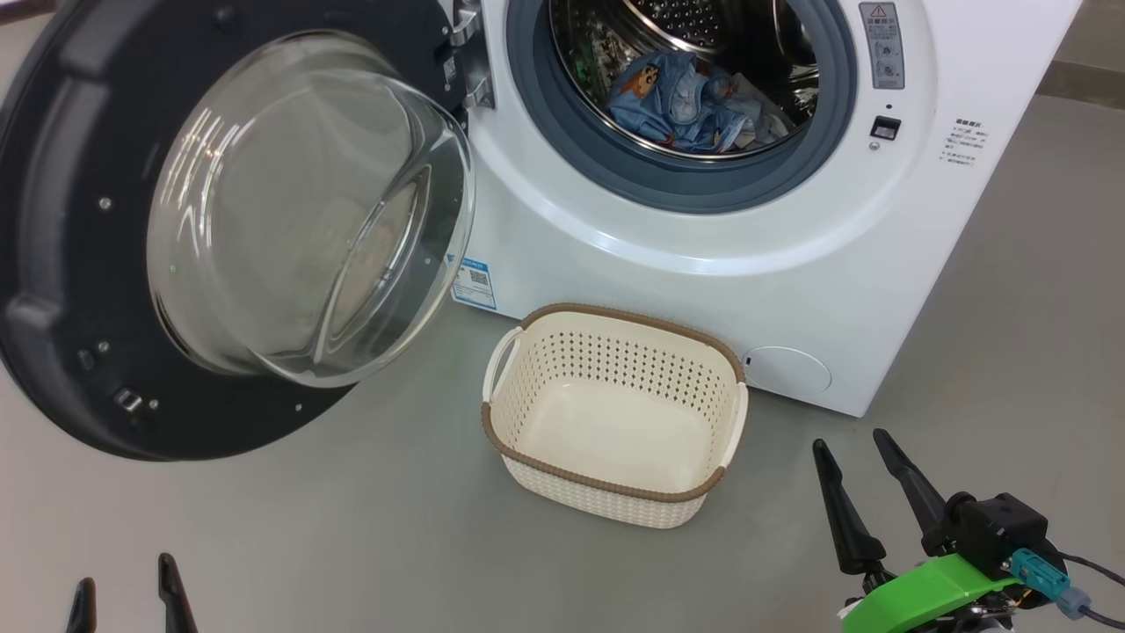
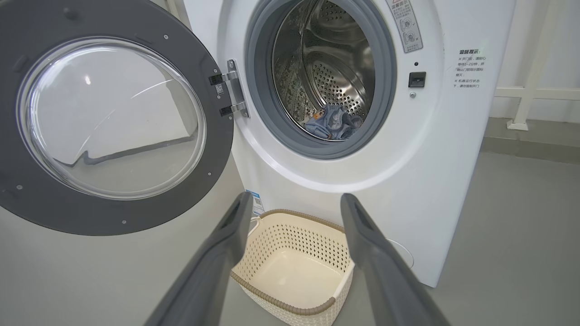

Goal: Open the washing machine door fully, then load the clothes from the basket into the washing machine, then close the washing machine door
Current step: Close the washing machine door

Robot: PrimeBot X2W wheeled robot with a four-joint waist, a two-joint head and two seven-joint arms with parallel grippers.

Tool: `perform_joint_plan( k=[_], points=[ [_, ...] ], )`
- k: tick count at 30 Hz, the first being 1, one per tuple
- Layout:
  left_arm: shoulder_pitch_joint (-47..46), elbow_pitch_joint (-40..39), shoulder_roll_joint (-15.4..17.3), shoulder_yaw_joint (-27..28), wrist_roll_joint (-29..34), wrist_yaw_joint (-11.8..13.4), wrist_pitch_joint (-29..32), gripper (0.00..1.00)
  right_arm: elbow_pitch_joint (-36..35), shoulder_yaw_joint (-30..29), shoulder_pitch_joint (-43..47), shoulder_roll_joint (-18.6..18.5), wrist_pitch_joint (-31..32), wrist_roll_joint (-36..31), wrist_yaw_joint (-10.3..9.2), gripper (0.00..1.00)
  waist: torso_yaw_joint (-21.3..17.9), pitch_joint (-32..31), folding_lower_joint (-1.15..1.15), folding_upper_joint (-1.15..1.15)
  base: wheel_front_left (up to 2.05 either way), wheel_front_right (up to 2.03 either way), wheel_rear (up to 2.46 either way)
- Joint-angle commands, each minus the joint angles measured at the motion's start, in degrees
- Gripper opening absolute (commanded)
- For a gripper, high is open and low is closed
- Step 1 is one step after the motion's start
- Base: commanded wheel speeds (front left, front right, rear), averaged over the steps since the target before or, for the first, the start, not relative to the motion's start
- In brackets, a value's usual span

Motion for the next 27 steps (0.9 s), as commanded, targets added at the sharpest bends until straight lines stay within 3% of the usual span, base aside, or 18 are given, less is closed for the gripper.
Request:
perform_joint_plan(
  k=[1,2,3,4,5,19,27],
  points=[
    [-1.1,-1.56,0.52,1.77,-0.3,0.12,-0.3,1.0,-1.44,1.42,-0.97,-0.3,0.05,-0.35,0.09,1.0,-0.05,0.01,0.0,0.0,0.0,0.0,0.0],
    [-1.08,-1.57,0.52,1.76,-0.34,0.08,-0.3,1.0,-1.44,1.4,-0.97,-0.29,0.05,-0.35,0.09,1.0,-0.08,0.02,0.0,0.0,0.0,0.0,0.0],
    [-1.06,-1.46,0.52,1.68,-0.47,-0.02,-0.3,0.78,-1.44,1.39,-0.98,-0.29,0.05,-0.34,0.09,1.0,-0.12,0.05,0.0,0.0,0.0,0.0,0.0],
    [-1.06,-1.33,0.52,1.59,-0.69,-0.12,-0.3,0.15,-1.43,1.38,-0.99,-0.29,0.05,-0.31,0.09,1.0,-0.14,0.07,0.0,0.0,0.0,0.0,0.0],
    [-1.05,-1.2,0.52,1.47,-0.8,-0.26,-0.3,0.0,-1.43,1.38,-1.01,-0.29,0.05,-0.29,0.09,1.0,-0.16,0.09,0.0,0.0,0.0,0.0,0.0],
    [-1.75,-0.92,0.52,2.29,-2.28,-1.09,-0.3,0.0,-1.76,1.35,-0.95,-0.26,0.05,-0.15,0.09,1.0,-0.29,0.45,0.0,0.0,0.0,0.0,0.0],
    [-4.96,-3.64,0.52,6.25,-7.06,-2.94,-0.3,0.0,-2.06,1.0,-0.87,-0.45,0.14,-0.07,0.09,1.0,0.3,0.65,0.0,0.0,0.0,0.0,0.0]
  ],
)
